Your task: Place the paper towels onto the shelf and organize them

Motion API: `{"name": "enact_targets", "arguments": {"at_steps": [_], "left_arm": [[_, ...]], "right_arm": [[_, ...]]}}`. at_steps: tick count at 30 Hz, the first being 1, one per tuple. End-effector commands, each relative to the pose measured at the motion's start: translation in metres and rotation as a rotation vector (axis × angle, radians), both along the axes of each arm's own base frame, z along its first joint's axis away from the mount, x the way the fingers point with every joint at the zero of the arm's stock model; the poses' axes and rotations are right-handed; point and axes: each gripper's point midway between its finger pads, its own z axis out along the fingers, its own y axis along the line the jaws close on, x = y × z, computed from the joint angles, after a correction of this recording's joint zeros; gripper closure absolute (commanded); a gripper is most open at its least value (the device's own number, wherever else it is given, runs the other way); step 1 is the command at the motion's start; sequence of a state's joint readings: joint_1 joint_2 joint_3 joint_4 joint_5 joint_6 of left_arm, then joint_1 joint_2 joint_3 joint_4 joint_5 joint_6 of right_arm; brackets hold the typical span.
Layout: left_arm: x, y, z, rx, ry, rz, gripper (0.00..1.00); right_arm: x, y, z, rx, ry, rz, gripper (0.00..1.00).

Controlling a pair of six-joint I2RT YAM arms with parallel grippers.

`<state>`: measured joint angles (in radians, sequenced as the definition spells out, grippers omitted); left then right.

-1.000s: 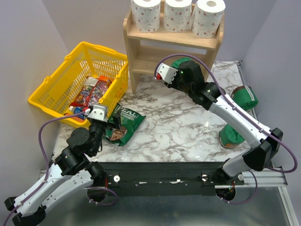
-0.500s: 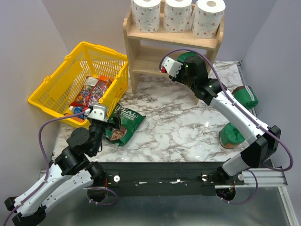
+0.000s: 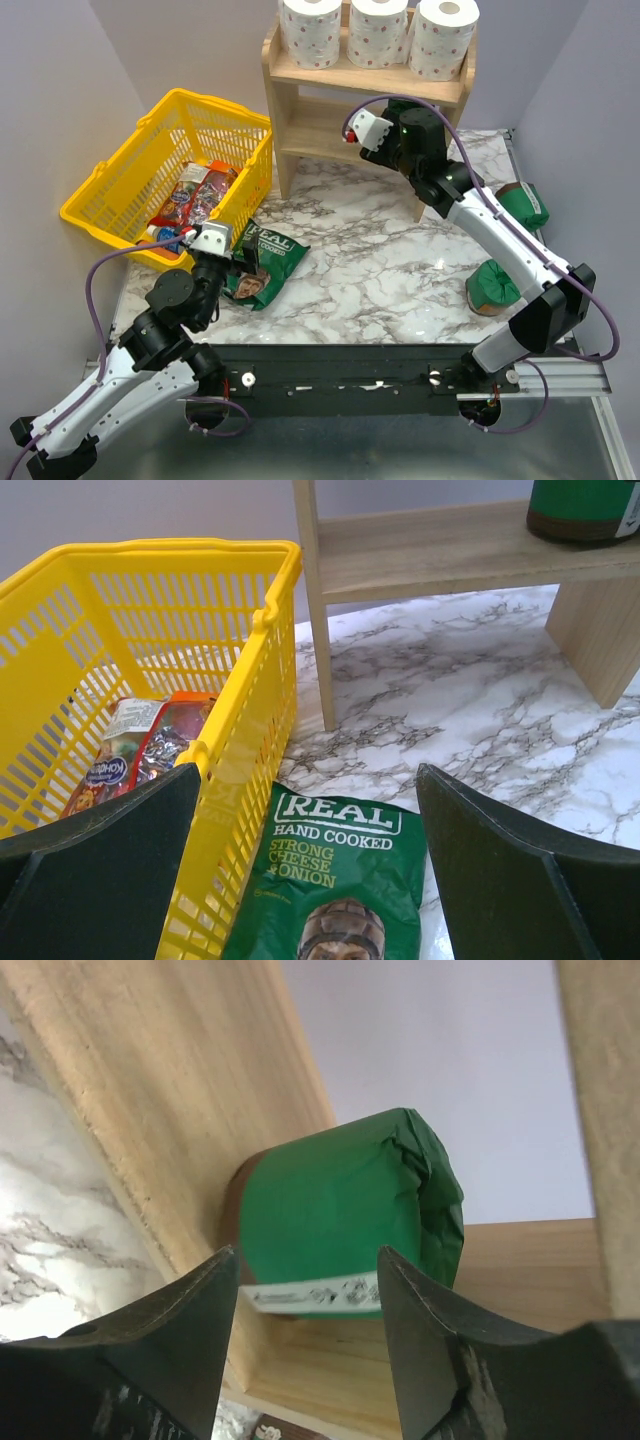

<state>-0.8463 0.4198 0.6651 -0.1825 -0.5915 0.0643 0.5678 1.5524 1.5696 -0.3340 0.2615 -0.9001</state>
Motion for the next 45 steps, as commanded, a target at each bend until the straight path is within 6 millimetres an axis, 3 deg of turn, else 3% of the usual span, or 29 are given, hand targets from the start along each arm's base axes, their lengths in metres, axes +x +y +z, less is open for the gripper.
{"name": "enact_targets", "arguments": {"at_steps": [1,7,8,10,11,14,16,18,20,21,22,28,31,36,40,45], "left_arm": [[-0.001,-0.001,0.000,0.003,-0.009,-0.010,0.01],[-0.002,0.000,0.001,0.001,-0.013,-0.011,0.01],[-0.001,0.000,0.001,-0.001,-0.012,-0.010,0.01],[-0.002,0.000,0.003,-0.003,-0.014,-0.013,0.01],[-0.002,0.000,0.002,-0.003,-0.013,-0.012,0.01],[-0.002,0.000,0.003,-0.006,-0.014,-0.013,0.01],[-0.002,-0.001,0.001,-0.003,-0.011,-0.016,0.01],[-0.002,0.000,0.003,-0.010,-0.014,-0.015,0.01],[-0.003,0.000,0.004,-0.014,-0.016,-0.018,0.01],[-0.003,0.000,0.005,-0.014,-0.018,-0.019,0.01],[-0.004,0.000,0.005,-0.018,-0.020,-0.021,0.01],[-0.005,-0.001,0.004,-0.024,-0.017,-0.028,0.01],[-0.004,-0.002,0.003,-0.019,-0.015,-0.032,0.01],[-0.004,-0.003,0.003,-0.018,-0.011,-0.035,0.01],[-0.004,-0.005,0.001,-0.017,-0.008,-0.045,0.01],[-0.002,-0.008,-0.003,-0.004,0.005,-0.043,0.01]], "right_arm": [[0.007,-0.003,0.018,0.008,-0.056,-0.023,0.34],[-0.004,-0.005,0.033,0.041,-0.073,-0.013,0.34],[-0.012,-0.004,0.040,0.063,-0.084,-0.002,0.34],[-0.024,-0.001,0.032,0.088,-0.060,0.025,0.34],[-0.037,0.000,0.039,0.118,-0.069,0.040,0.34],[-0.061,0.006,0.020,0.199,0.005,0.067,0.34],[-0.079,0.001,0.021,0.389,0.055,0.013,0.36],[-0.100,-0.003,0.005,0.608,0.186,-0.092,0.36],[-0.113,-0.006,-0.011,0.717,0.273,-0.169,0.34],[-0.123,-0.009,-0.036,0.751,0.352,-0.226,0.32],[-0.130,-0.013,-0.040,0.799,0.371,-0.264,0.32],[-0.151,-0.036,-0.095,0.861,0.488,-0.520,0.31],[-0.163,-0.057,-0.124,0.923,0.500,-0.743,0.32],[-0.190,-0.123,-0.156,0.873,0.337,-1.181,0.32],[-0.199,-0.163,-0.164,0.808,0.173,-1.368,0.32],[-0.207,-0.197,-0.194,0.805,0.168,-1.551,0.30]]}}
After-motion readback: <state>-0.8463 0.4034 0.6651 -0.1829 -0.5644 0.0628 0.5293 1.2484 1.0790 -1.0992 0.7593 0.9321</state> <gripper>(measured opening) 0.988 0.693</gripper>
